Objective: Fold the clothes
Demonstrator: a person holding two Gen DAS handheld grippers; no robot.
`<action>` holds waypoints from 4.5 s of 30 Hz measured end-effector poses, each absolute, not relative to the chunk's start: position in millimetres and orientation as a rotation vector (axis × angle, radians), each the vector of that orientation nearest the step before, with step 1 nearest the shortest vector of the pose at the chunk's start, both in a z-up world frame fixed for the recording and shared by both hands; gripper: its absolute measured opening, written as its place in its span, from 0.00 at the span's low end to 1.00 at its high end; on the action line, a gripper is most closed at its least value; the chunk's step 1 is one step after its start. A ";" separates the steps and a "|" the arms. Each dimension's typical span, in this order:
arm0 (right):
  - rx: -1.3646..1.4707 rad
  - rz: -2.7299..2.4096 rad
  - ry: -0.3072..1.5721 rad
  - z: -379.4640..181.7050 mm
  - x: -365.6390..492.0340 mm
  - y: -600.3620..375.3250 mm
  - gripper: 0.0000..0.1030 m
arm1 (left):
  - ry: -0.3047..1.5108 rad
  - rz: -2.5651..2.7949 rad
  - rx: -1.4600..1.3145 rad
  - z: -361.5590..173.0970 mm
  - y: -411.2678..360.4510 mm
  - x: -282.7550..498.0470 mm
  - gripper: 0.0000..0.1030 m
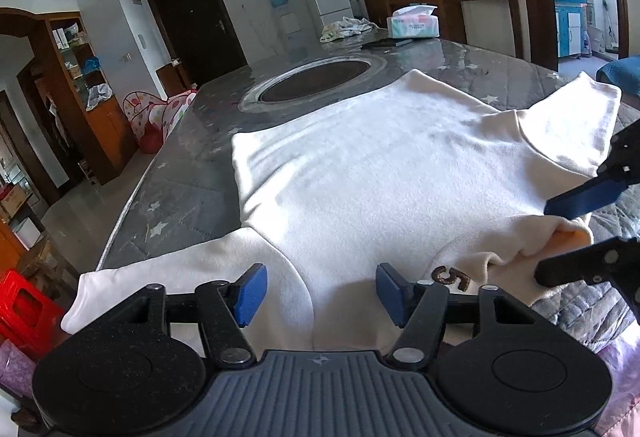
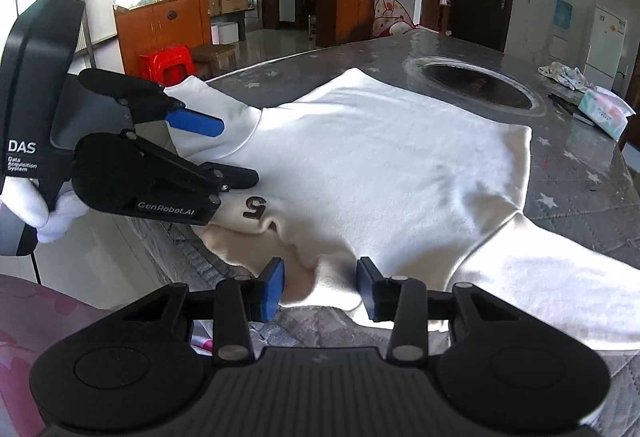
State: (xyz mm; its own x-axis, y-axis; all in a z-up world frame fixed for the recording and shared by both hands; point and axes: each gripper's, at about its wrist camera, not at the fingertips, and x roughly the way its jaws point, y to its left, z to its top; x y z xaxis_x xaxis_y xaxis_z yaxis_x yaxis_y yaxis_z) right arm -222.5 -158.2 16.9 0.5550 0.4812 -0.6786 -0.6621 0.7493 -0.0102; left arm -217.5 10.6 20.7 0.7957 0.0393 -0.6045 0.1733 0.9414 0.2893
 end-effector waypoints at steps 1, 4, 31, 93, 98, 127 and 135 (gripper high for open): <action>-0.282 0.685 0.710 16.6 -222.4 -158.3 0.38 | 0.652 -0.071 0.343 20.5 10.7 -216.9 0.67; -0.292 0.683 0.709 16.3 -223.1 -157.7 0.38 | 0.660 -0.069 0.336 20.6 11.7 -213.8 0.68; -0.136 0.535 0.677 36.3 -200.9 -216.6 0.46 | 0.662 -0.072 0.348 44.2 -1.4 -178.6 0.77; 0.304 -0.032 0.552 38.9 -142.8 -422.2 0.05 | 0.681 -0.443 0.353 32.3 -88.1 -165.9 0.79; 0.282 0.027 0.506 67.7 -142.3 -410.4 0.05 | 0.679 -0.479 0.350 27.2 -93.6 -168.5 0.79; -0.100 0.655 0.527 130.7 -119.8 -156.3 0.05 | 0.603 -0.114 0.100 52.9 77.8 -192.9 0.81; -0.158 0.806 0.649 87.2 -135.6 -94.6 0.05 | 0.617 -0.074 0.064 46.3 98.5 -200.4 0.80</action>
